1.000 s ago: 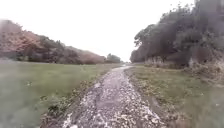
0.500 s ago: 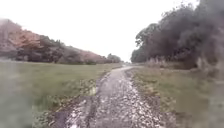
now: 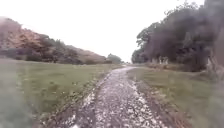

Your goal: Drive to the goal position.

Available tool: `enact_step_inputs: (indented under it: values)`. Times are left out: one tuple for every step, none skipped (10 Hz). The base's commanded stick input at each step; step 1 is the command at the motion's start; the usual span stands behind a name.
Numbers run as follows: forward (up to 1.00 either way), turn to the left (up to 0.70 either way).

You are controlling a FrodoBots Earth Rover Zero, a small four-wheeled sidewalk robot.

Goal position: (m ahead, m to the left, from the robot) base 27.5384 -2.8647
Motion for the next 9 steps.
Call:
enact_step_inputs:
  values:
    - [1.0,-0.28]
    - [1.0,-0.36]
    - [1.0,-0.38]
    - [1.0,-0.4]
    - [1.0,-0.25]
    - [1.0,-0.07]
    - [1.0,0.0]
    - [1.0,0.0]
    - [1.0,0.0]
